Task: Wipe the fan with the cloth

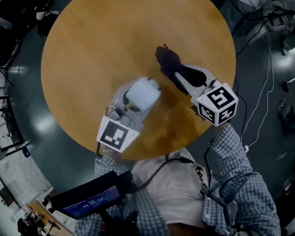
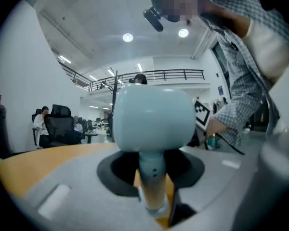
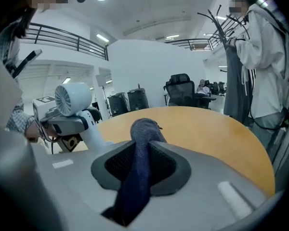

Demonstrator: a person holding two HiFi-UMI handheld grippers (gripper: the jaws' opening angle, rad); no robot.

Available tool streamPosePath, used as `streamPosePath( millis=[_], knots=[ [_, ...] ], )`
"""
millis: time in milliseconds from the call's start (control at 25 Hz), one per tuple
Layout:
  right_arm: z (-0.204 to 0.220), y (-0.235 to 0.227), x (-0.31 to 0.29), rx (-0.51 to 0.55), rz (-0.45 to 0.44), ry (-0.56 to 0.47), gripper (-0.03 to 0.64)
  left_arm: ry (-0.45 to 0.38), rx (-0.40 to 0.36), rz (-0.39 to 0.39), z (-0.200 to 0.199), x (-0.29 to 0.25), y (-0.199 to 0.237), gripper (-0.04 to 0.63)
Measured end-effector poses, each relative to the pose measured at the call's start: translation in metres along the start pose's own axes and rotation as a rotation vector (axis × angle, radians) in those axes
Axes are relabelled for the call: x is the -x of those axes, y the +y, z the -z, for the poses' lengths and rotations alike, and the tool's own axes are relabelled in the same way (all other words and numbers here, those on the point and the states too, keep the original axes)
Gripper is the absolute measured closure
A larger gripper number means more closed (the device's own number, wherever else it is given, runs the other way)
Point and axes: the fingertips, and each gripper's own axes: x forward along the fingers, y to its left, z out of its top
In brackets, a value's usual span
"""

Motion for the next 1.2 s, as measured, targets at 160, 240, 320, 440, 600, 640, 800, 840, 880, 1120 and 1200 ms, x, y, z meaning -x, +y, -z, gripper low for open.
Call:
streamPosePath(
  millis=[160, 240, 320, 440, 600, 640, 800, 840, 880, 1120, 1200],
  knots=[
    [0.027, 0.011, -0.017, -0.037, -0.029, 0.029, 0.532, 0.033, 0.042, -0.010, 0.033, 0.002, 0.006, 0.462],
    [0.034, 0.012, -0.025, -0.058, -0.038, 0.036, 0.532, 0.041, 0.045, -0.015, 0.045, -0.001, 0.012, 0.462],
    [0.043, 0.012, -0.030, -0.060, -0.033, 0.055, 0.532, 0.041, 0.030, -0.014, 0.051, -0.004, 0.016, 0.461],
    [0.056, 0.007, -0.032, -0.039, -0.009, 0.088, 0.532, 0.042, 0.048, -0.020, 0.060, -0.009, 0.016, 0.462],
    [0.068, -0.002, -0.033, 0.003, 0.023, 0.113, 0.526, 0.045, 0.067, -0.020, 0.066, -0.017, 0.016, 0.462],
    [0.069, -0.003, -0.033, 0.022, 0.030, 0.119, 0.522, 0.044, 0.070, -0.020, 0.067, -0.019, 0.017, 0.462],
    [0.072, -0.004, -0.040, 0.078, 0.062, 0.136, 0.498, 0.034, 0.073, -0.017, 0.069, -0.019, 0.021, 0.462],
    [0.073, -0.003, -0.041, 0.088, 0.066, 0.141, 0.495, 0.033, 0.080, -0.017, 0.069, -0.018, 0.022, 0.465],
    [0.072, -0.002, -0.043, 0.097, 0.068, 0.144, 0.495, 0.033, 0.092, -0.019, 0.070, -0.017, 0.023, 0.466],
    [0.069, -0.004, -0.042, 0.117, 0.075, 0.127, 0.447, 0.027, 0.119, -0.040, 0.069, -0.016, 0.028, 0.437],
    [0.068, -0.005, -0.038, 0.113, 0.081, 0.105, 0.420, 0.026, 0.124, -0.051, 0.068, -0.015, 0.028, 0.392]
  ],
)
